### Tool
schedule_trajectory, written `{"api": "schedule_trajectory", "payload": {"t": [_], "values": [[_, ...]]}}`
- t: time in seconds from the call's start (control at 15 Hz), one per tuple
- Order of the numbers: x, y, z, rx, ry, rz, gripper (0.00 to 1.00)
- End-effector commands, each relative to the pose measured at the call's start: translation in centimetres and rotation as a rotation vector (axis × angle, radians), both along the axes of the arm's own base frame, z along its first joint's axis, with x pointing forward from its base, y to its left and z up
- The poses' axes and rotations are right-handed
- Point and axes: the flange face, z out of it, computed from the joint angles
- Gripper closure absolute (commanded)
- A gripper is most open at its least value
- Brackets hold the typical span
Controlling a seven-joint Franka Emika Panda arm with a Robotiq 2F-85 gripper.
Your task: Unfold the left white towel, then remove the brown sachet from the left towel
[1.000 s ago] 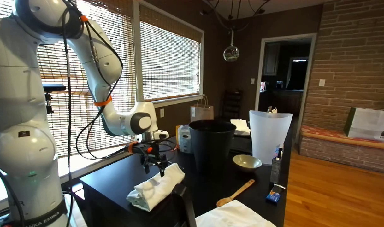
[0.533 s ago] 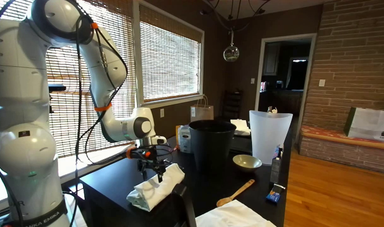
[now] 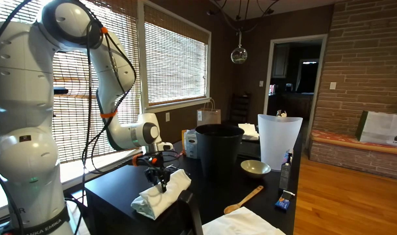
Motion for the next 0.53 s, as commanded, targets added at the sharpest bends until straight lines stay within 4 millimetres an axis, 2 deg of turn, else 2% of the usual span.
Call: {"api": "schedule_trajectory", "payload": {"t": [0.0,0.13,0.33,0.47], "values": [[0.9,-1.0,0.3,-0.030,-0.038,-0.013,0.83],[1.2,-2.2,0.8,-0.053,-0.054,-0.035,0.95],[1.4,-4.8,1.1,-0.079,-0.066,-0.091,1.00],[1.4,-6.5,1.0,-0.099,-0.070,-0.126,0.97]]}}
